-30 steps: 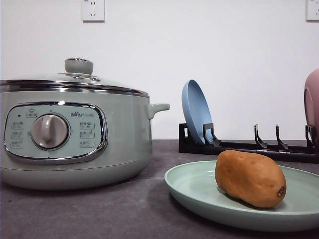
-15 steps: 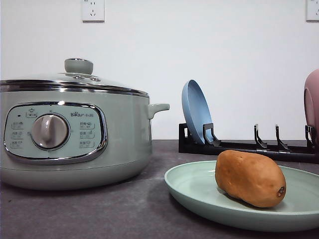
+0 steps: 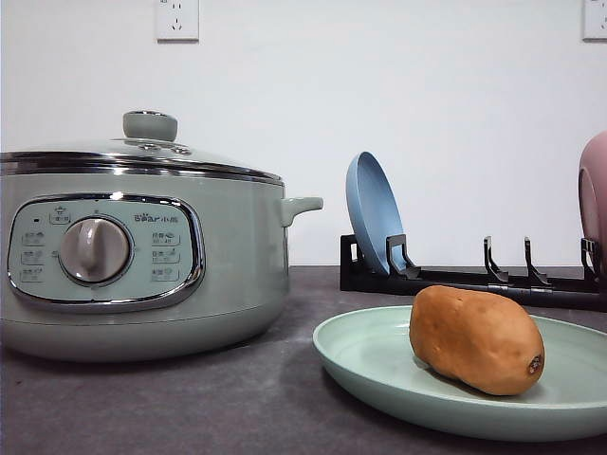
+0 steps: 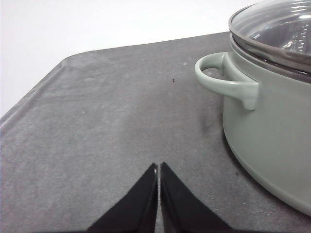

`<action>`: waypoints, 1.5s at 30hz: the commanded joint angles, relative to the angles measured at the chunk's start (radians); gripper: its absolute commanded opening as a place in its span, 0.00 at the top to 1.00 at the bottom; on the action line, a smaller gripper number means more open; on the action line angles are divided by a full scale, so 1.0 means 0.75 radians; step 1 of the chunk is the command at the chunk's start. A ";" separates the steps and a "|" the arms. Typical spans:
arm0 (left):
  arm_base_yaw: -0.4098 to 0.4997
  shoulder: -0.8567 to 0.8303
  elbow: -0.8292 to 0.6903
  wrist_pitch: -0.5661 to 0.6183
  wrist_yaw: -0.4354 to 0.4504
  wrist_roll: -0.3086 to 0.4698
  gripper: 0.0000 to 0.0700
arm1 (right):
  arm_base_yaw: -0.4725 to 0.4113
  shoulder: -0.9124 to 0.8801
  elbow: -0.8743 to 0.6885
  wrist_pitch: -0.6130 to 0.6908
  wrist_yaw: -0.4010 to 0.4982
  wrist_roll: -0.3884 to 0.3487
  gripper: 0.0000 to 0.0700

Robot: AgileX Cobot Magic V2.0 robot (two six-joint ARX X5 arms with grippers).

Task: Transfer potato from steamer to green plate

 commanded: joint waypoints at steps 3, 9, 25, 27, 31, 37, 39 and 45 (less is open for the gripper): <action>0.005 -0.002 -0.010 -0.035 0.002 -0.005 1.00 | -0.003 -0.004 -0.006 0.011 0.002 -0.006 1.00; 0.005 -0.002 -0.010 -0.035 0.002 -0.005 1.00 | -0.003 -0.004 -0.006 0.010 0.002 -0.006 1.00; 0.005 -0.001 -0.010 -0.035 0.002 -0.005 1.00 | -0.003 -0.004 -0.006 0.011 0.002 -0.006 1.00; 0.005 -0.002 -0.010 -0.035 0.002 -0.005 1.00 | -0.003 -0.004 -0.006 0.011 0.002 -0.006 1.00; 0.005 -0.002 -0.010 -0.035 0.002 -0.005 1.00 | -0.003 -0.004 -0.006 0.011 0.002 -0.006 1.00; 0.005 -0.001 -0.010 -0.035 0.002 -0.005 1.00 | -0.003 -0.004 -0.006 0.011 0.002 -0.006 1.00; 0.005 -0.002 -0.010 -0.035 0.002 -0.005 1.00 | -0.003 -0.004 -0.006 0.011 0.002 -0.006 1.00; 0.005 -0.002 -0.010 -0.035 0.002 -0.005 1.00 | -0.003 -0.004 -0.006 0.011 0.002 -0.006 1.00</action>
